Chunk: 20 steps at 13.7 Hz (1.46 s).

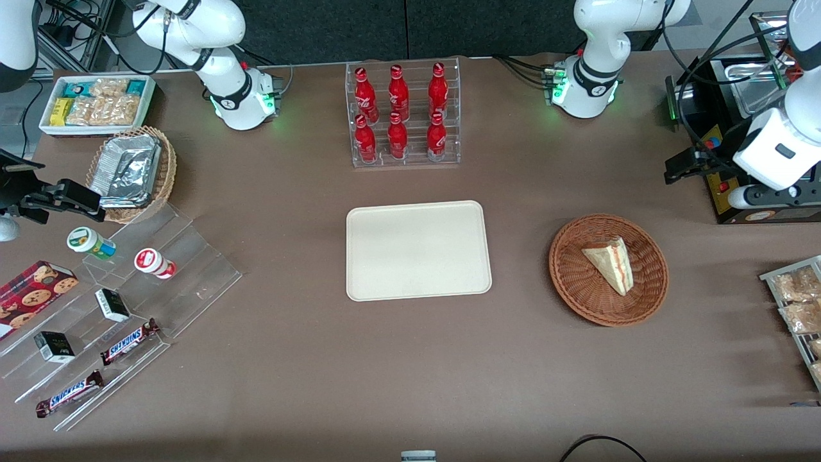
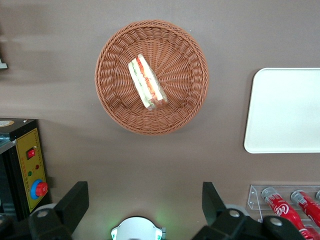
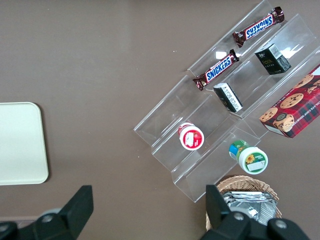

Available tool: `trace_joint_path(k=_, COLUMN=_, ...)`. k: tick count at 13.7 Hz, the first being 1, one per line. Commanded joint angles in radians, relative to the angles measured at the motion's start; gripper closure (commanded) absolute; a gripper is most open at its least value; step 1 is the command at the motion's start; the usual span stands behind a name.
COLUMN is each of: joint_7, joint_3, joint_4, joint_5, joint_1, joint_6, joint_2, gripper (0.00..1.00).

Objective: Place sandwich from basket to tray
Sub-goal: 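Lower the left gripper over the basket onto the wrapped sandwich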

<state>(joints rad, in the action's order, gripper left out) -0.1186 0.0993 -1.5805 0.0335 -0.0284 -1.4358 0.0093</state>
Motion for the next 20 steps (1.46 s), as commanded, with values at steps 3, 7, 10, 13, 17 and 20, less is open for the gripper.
trace_joint_path(k=3, joint_7=-0.010, joint_3=-0.015, joint_4=-0.056, joint_5=-0.003, joint_1=0.015, joint_6=0.011, joint_2=-0.002, gripper=0.00)
trace_joint_path(k=7, joint_7=0.010, joint_3=-0.032, joint_4=-0.235, joint_5=0.003, joint_1=0.013, joint_6=-0.196, joint_2=0.003, gripper=0.00)
trace_joint_path(k=10, joint_7=-0.004, joint_3=-0.033, joint_4=-0.379, joint_5=-0.003, joint_1=0.013, joint_6=-0.389, joint_2=0.006, gripper=0.00)
trace_joint_path(k=13, joint_7=-0.030, joint_3=-0.035, joint_4=-0.490, joint_5=-0.003, joint_1=0.013, joint_6=-0.561, joint_2=0.017, gripper=0.00)
trace_joint_path(k=17, joint_7=-0.205, joint_3=-0.033, joint_4=-0.562, joint_5=-0.003, joint_1=0.015, joint_6=-0.719, joint_2=0.063, gripper=0.00)
trace_joint_path(k=20, joint_7=-0.399, joint_3=-0.033, joint_4=-0.616, joint_5=-0.004, joint_1=0.015, joint_6=-0.878, joint_2=0.113, gripper=0.00)
